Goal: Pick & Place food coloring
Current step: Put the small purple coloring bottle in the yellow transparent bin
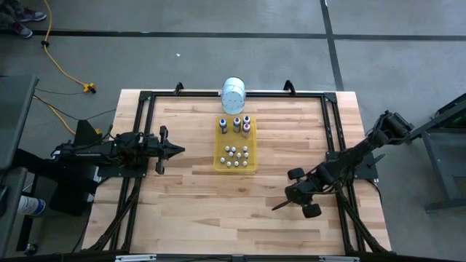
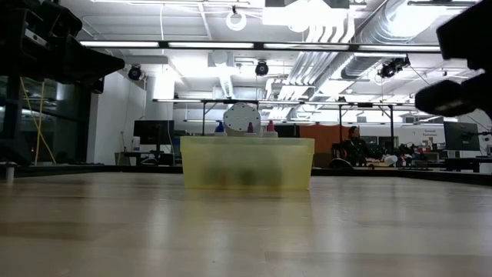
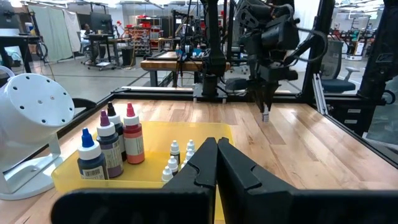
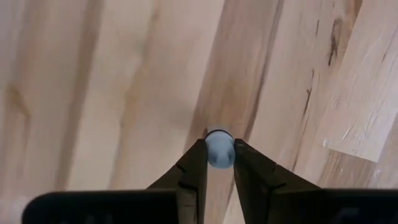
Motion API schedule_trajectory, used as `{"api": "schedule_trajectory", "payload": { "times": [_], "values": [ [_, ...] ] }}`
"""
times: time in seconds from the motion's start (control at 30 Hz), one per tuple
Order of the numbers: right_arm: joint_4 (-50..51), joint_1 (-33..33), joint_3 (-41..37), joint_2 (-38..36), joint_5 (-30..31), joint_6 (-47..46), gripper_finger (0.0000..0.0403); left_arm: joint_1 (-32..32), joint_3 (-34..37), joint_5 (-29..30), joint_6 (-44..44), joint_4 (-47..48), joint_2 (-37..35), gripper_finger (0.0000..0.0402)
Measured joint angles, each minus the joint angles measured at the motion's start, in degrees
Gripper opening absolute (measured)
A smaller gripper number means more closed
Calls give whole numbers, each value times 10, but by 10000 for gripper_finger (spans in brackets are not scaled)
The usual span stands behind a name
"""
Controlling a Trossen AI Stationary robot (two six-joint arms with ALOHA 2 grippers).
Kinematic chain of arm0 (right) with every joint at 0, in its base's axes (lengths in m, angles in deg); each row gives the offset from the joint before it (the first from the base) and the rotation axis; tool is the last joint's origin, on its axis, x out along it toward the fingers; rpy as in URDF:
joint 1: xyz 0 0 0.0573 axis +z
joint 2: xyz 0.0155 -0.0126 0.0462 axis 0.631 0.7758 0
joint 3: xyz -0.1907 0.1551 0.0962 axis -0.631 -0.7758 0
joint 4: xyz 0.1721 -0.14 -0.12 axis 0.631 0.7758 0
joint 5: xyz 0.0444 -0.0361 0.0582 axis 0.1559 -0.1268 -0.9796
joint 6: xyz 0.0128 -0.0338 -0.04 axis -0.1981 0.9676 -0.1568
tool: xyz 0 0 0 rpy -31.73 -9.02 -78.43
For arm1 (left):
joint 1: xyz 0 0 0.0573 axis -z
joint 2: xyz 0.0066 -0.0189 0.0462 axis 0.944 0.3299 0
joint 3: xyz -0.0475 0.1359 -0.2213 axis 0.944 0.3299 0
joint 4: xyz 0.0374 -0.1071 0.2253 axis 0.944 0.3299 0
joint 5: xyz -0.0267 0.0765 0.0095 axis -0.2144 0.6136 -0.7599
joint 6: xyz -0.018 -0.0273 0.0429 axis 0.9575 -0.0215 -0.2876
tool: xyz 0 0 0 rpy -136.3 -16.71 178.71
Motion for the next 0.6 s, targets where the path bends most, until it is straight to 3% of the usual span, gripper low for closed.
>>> {"api": "schedule_trajectory", "payload": {
  "times": [0.6],
  "values": [
    [205,-79,234,7,-2,82,53,0,0,0,0,0,0,0]
  ]
}}
